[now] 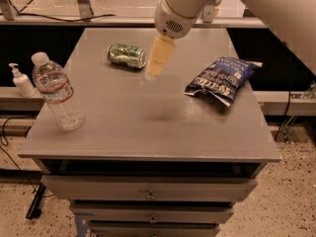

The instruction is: Place green can upright

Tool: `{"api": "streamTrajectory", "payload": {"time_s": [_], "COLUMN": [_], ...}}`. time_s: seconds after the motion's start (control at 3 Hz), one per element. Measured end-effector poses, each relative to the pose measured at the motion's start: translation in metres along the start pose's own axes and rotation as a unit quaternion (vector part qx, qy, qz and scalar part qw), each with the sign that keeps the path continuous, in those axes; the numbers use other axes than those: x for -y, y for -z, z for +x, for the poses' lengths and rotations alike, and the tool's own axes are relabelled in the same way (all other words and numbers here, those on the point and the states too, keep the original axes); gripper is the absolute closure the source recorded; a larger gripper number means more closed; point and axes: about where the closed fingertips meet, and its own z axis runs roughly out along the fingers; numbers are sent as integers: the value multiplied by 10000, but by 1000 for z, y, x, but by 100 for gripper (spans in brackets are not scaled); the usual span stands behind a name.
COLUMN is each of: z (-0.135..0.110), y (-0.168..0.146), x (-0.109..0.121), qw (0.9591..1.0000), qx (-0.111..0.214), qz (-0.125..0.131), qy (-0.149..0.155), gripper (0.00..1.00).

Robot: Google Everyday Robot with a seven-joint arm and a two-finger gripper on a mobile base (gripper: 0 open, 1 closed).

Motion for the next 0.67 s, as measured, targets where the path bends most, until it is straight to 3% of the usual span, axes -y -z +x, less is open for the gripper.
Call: {"api": "streamTrajectory", "payload": {"time_s": [0.67], "z": [-39], "y": [-73], "x": [28], "qw": [9998], "qx": [-15], "qz": [64], "qy": [178], "gripper": [0]}}
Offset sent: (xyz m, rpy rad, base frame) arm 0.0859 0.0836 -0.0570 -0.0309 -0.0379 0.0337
